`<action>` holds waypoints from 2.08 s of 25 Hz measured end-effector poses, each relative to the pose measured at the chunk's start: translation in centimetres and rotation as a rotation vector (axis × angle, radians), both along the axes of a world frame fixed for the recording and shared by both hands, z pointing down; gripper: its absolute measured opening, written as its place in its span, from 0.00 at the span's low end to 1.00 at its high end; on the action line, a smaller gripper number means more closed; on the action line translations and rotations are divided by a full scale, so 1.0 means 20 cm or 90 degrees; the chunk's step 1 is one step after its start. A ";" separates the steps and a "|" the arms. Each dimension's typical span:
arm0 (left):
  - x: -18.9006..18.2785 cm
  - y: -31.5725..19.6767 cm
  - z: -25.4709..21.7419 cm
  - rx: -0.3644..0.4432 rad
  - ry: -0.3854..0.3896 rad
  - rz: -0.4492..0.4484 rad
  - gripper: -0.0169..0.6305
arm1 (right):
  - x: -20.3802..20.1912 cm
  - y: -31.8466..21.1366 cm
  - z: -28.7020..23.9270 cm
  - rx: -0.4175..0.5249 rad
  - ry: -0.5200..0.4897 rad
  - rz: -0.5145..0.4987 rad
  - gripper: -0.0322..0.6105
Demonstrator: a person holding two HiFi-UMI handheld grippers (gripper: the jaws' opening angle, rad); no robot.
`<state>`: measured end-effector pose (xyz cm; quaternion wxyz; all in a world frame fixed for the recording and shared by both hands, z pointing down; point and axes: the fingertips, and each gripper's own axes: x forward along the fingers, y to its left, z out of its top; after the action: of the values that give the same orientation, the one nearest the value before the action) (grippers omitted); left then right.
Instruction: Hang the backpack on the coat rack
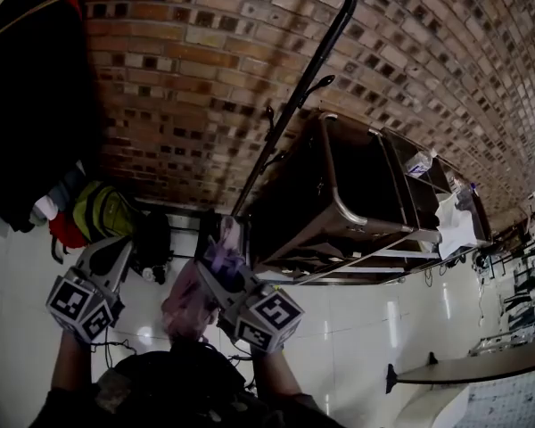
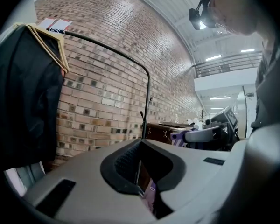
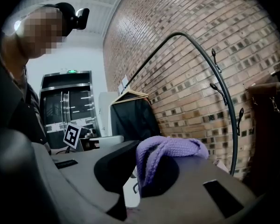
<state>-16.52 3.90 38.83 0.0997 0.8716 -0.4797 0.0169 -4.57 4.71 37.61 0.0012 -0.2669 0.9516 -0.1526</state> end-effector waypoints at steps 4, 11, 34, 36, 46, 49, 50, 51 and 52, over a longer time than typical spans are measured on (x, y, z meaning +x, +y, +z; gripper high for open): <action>0.13 -0.14 -0.03 0.013 -0.002 0.003 0.08 | 0.09 -0.13 0.01 -0.004 0.000 -0.007 0.05; 0.22 -0.27 -0.08 0.029 -0.004 0.008 0.08 | 0.16 -0.29 -0.02 0.023 0.003 -0.013 0.05; 0.26 -1.13 0.00 0.025 0.020 0.070 0.08 | 0.06 -0.98 -0.05 0.010 0.017 -0.020 0.05; 0.26 -1.22 -0.01 0.027 0.025 0.077 0.08 | 0.05 -1.07 -0.08 0.018 0.023 -0.027 0.05; 0.26 -1.61 -0.07 0.040 0.015 0.117 0.08 | 0.01 -1.47 -0.31 0.067 0.018 -0.028 0.05; 0.27 -1.71 -0.10 0.050 0.014 0.132 0.08 | 0.00 -1.56 -0.34 0.077 0.017 -0.025 0.05; 0.27 -1.75 -0.11 0.051 0.012 0.137 0.09 | 0.00 -1.59 -0.36 0.080 0.017 -0.024 0.05; 0.27 -1.78 -0.11 0.051 0.011 0.141 0.08 | 0.00 -1.61 -0.37 0.083 0.018 -0.022 0.05; 0.28 -1.81 -0.12 0.051 0.011 0.146 0.08 | 0.00 -1.64 -0.38 0.086 0.020 -0.019 0.05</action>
<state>-10.95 -32.26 36.47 0.0663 0.9242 -0.3762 0.0012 -4.62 -28.06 29.95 0.0020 -0.2541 0.9635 -0.0840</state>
